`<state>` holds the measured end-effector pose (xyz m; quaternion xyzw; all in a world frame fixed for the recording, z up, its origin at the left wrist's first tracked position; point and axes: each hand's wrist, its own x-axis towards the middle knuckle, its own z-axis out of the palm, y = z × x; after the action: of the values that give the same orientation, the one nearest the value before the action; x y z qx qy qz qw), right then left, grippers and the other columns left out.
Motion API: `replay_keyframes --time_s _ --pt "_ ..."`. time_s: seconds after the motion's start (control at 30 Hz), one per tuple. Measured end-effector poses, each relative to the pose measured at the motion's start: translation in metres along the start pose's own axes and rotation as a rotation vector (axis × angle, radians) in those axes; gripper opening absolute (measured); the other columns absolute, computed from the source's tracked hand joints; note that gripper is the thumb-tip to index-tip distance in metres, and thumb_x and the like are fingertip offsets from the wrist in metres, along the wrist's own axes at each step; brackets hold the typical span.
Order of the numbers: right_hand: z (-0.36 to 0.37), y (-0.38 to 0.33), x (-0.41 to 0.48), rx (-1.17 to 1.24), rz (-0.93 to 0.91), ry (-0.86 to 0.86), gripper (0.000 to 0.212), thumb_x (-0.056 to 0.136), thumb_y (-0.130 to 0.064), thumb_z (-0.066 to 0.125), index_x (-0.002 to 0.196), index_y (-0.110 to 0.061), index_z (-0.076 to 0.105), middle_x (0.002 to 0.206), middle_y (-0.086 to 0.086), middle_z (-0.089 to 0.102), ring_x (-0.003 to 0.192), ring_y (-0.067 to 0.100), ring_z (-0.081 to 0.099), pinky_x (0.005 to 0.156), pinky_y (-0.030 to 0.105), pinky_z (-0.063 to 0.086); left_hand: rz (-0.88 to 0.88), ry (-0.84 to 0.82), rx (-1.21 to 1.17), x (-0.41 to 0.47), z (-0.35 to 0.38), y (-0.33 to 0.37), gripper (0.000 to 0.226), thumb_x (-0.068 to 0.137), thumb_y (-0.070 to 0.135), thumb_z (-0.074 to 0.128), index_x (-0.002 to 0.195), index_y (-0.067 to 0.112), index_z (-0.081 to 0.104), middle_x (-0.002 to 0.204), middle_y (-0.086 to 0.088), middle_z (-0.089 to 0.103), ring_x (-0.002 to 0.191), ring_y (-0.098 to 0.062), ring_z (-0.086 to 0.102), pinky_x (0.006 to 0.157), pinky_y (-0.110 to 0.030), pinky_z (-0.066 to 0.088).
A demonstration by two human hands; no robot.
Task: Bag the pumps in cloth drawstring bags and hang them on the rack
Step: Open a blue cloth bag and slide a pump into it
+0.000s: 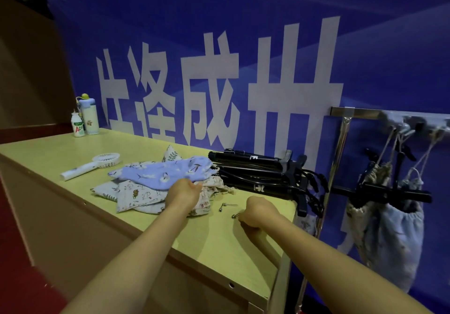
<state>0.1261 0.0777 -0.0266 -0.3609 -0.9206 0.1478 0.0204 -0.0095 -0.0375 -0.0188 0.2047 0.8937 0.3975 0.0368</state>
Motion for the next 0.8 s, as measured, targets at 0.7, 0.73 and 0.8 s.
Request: replay_keyframes --time_s 0.7,0.73,0.8 --pt "-0.027 -0.03 0.09 0.677 -0.021 0.138 0.023 0.091 -0.014 0.056 0.083 0.002 0.069 0.079 0.014 0.072 0.081 0.03 0.07 0.085 0.045 0.056 0.163 0.113 0.211 0.079 0.023 0.029 0.03 0.082 0.045 0.063 0.08 0.017 0.056 0.099 -0.011 0.067 0.099 -0.033 0.06 0.082 -0.037 0.047" --pt "-0.025 -0.03 0.099 0.751 -0.017 0.126 0.023 0.091 -0.011 0.055 0.085 0.006 0.069 0.074 0.013 0.069 0.075 0.028 0.069 0.084 0.045 0.057 0.159 0.103 0.229 0.084 0.025 0.027 0.034 0.081 0.047 0.063 0.071 0.017 0.051 0.096 -0.014 0.067 0.097 -0.034 0.061 0.08 -0.037 0.047" --pt "-0.023 -0.032 0.111 0.929 -0.004 0.1 0.022 0.093 -0.006 0.053 0.091 0.011 0.066 0.072 0.012 0.063 0.063 0.02 0.063 0.074 0.037 0.059 0.129 0.089 0.232 0.092 0.027 0.022 0.041 0.085 0.04 0.06 0.058 0.018 0.039 0.086 -0.019 0.065 0.087 -0.036 0.062 0.068 -0.035 0.045"
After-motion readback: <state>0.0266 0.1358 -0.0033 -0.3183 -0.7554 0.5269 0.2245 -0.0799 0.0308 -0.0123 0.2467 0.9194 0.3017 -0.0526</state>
